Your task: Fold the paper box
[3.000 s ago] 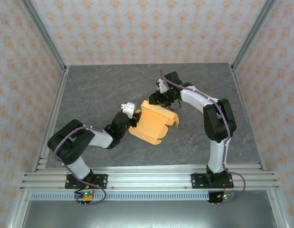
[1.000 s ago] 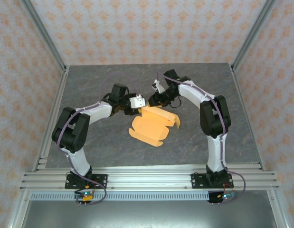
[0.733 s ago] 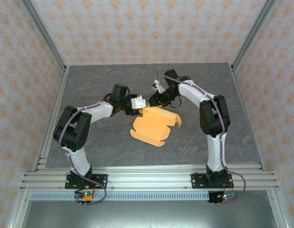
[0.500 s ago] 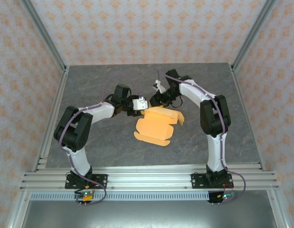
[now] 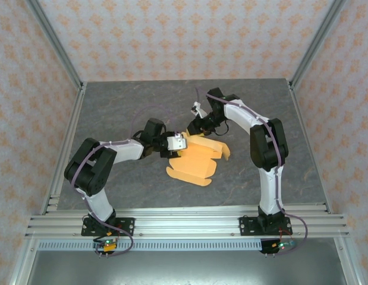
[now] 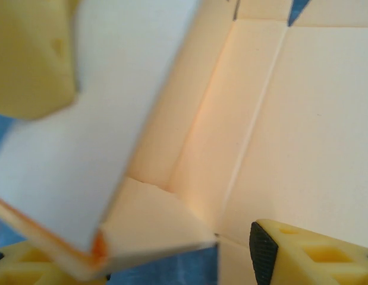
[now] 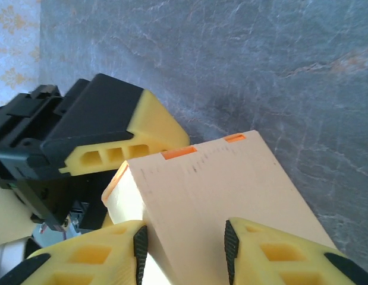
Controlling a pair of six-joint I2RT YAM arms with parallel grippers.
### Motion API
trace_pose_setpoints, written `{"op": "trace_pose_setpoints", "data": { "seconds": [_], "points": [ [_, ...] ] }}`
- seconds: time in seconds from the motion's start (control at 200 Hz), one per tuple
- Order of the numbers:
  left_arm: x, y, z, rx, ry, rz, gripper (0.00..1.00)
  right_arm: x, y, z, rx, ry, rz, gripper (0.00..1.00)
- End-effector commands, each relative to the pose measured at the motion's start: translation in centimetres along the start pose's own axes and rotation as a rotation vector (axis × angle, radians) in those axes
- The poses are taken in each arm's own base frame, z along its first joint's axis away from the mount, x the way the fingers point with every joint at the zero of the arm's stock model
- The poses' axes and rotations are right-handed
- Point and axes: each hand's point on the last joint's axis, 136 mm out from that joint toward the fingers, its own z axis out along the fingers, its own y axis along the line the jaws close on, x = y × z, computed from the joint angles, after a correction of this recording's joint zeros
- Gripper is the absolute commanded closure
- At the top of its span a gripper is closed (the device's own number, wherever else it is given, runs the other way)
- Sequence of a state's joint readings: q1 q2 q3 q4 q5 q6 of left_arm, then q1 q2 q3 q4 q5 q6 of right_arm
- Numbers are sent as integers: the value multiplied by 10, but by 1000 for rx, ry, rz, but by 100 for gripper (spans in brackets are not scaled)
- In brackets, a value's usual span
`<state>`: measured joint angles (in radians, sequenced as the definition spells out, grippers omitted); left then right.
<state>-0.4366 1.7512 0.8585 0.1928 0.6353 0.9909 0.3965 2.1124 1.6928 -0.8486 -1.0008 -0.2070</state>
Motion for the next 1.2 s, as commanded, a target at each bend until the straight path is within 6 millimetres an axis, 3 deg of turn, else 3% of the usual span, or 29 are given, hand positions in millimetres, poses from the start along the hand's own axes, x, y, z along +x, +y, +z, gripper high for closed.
{"op": "trace_pose_setpoints", "data": {
  "seconds": [0.0, 0.165, 0.42, 0.611, 0.891, 1.056, 1.196],
  "points": [
    [-27, -5, -3, 21, -95, 1, 37, 21, -32, 27, 92, 90, 36, 60],
    [-34, -1, -3, 7, -139, -11, 36, 23, -32, 27, 91, 93, 39, 60],
    [-37, 34, 0, -85, -164, -128, 35, 21, -35, 28, 102, 79, 61, 60],
    [-45, 26, 7, -268, -222, -256, 37, 10, -33, 24, 111, -3, 107, 60],
    [-44, 50, -19, -514, -294, -410, 45, 7, -34, 23, 122, -41, 122, 61],
    [-55, 33, -25, -549, -290, -444, 47, 8, -37, 24, 131, -57, 145, 62],
    [-51, 23, -35, -614, -265, -564, 47, 6, -38, 23, 131, -97, 166, 63]
  ]
}}
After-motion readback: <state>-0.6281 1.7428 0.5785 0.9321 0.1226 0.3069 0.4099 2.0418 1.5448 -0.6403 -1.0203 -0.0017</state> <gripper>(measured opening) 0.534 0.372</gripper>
